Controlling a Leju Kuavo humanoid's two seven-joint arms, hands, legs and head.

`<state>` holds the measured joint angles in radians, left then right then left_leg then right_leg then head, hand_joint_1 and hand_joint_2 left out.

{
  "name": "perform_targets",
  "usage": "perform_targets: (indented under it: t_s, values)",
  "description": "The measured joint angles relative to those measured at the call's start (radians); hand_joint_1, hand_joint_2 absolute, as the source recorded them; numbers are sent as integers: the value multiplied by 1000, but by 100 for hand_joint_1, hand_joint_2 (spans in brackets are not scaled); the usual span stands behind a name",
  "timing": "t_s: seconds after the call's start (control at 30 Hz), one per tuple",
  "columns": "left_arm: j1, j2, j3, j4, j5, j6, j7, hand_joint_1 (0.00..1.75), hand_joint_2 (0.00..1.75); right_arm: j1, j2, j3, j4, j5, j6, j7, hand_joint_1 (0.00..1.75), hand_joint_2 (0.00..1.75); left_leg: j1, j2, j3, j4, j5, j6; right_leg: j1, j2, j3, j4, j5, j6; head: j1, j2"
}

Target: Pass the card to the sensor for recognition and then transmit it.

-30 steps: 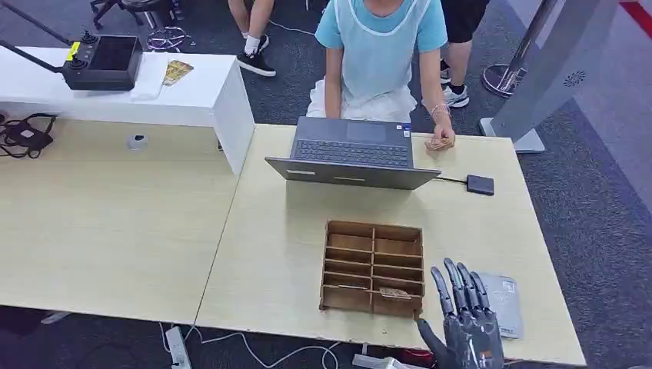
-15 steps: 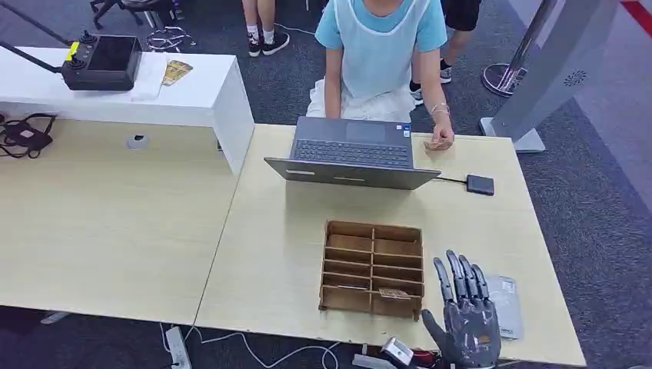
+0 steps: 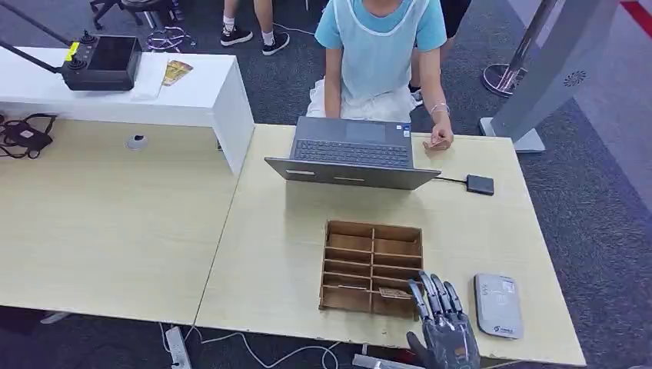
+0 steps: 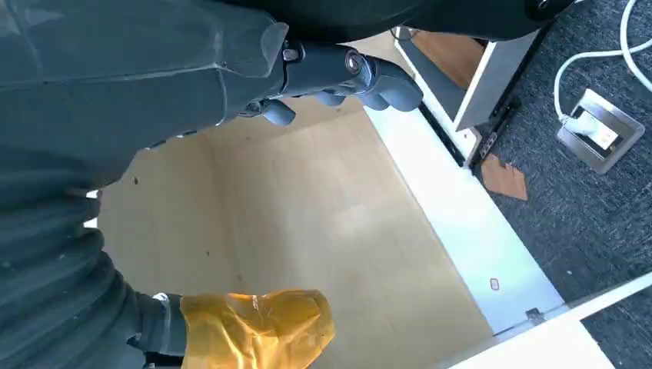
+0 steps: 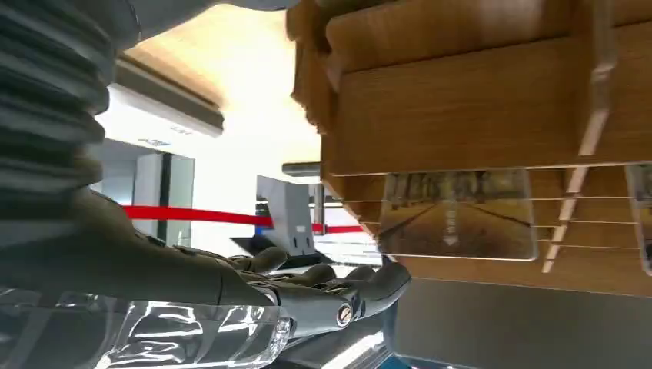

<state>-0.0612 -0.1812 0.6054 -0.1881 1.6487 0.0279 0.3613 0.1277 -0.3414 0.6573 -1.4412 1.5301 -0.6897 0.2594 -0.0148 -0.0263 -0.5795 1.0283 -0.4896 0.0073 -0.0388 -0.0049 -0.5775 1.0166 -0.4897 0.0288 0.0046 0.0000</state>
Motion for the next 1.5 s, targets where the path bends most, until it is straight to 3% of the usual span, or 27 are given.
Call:
perform_targets:
  t_s: [0.63,1.1,1.17,1.3,1.33,1.37,1.5]
  values:
    - [0,-2,19,0,0,2,-2,0,175,-5,56,-18,-37,22,-1,-41,0,175,0,0,0,0,0,0,0,0,0,0,0,0,0,0]
    - [-1,-2,25,0,0,3,-2,0,175,-11,75,-26,-20,-33,-1,-83,0,175,0,0,0,0,0,0,0,0,0,0,0,0,0,0]
    - [-1,-3,27,0,0,3,-2,0,175,-13,77,-26,-11,-37,-1,-85,17,175,0,0,0,0,0,0,0,0,0,0,0,0,0,0]
    - [-1,-3,34,0,0,3,-2,0,175,-18,83,-31,-2,-34,-1,-98,21,175,0,0,0,0,0,0,0,0,0,0,0,0,0,0]
    - [-1,-3,34,0,0,3,-2,0,175,-19,85,-34,-2,-32,-1,-101,31,175,0,0,0,0,0,0,0,0,0,0,0,0,0,0]
    - [-1,-3,35,0,0,3,-2,0,175,-20,87,-38,-1,-32,-1,-102,56,175,0,0,0,0,0,0,0,0,0,0,0,0,0,0]
    - [-1,-4,36,0,0,3,-2,0,175,-23,95,-52,0,-30,-1,-113,42,175,0,0,0,0,0,0,0,0,0,0,0,0,0,0]
